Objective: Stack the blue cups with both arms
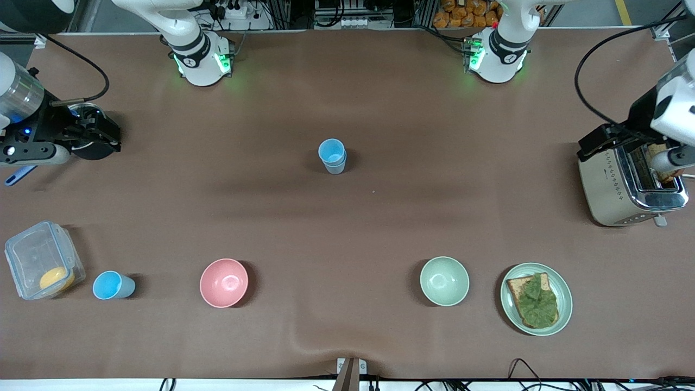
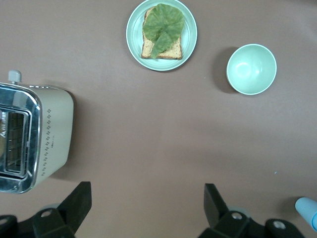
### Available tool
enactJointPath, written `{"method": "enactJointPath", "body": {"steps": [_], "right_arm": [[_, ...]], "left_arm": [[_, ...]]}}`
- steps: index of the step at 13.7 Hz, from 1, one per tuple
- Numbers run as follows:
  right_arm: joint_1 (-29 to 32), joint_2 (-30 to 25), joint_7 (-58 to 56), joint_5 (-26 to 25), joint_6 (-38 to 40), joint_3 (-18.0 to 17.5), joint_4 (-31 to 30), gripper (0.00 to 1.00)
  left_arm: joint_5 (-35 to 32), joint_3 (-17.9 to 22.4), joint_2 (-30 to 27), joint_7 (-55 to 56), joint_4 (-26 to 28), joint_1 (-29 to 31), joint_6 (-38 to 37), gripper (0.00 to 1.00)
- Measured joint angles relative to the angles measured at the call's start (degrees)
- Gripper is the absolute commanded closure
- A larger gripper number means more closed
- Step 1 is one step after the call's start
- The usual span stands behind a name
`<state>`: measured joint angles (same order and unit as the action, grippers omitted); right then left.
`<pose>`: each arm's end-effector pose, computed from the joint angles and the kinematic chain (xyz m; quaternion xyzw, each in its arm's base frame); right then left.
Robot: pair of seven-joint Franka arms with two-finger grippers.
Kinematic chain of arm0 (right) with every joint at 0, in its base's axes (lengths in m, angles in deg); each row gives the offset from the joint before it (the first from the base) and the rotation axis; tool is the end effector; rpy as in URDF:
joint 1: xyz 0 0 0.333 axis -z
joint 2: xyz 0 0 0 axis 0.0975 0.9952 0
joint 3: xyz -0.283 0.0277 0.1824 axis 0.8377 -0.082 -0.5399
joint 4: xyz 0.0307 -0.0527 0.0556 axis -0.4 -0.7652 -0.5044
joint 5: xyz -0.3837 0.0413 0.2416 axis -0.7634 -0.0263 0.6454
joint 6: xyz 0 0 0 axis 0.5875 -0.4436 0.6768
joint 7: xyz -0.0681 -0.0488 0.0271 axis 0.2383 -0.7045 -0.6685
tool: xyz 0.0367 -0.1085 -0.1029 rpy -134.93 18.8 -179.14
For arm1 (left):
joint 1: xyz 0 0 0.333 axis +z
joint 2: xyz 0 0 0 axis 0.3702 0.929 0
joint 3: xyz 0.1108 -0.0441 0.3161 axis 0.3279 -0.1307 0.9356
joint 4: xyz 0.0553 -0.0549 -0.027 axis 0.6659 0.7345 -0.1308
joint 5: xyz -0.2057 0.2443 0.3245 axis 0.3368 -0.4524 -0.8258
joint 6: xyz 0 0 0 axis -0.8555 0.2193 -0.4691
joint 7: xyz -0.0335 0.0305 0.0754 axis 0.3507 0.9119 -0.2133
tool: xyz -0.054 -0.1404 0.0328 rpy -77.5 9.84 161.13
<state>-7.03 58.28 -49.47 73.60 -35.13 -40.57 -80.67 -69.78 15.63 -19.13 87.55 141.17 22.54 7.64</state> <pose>0.6166 0.0484 0.5841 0.9987 0.0392 -0.0219 0.0241 0.6271 -0.0571 0.6003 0.9955 0.0947 0.0090 0.0023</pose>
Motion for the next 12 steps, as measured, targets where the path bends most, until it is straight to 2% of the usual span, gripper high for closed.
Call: {"method": "enactJointPath", "body": {"steps": [12], "right_arm": [[0.0, 0.0, 0.0, 0.0, 0.2, 0.2, 0.0, 0.0]], "left_arm": [[0.7, 0.8, 0.3, -3.9, -1.6, 0.0, -3.4, 0.0]]}}
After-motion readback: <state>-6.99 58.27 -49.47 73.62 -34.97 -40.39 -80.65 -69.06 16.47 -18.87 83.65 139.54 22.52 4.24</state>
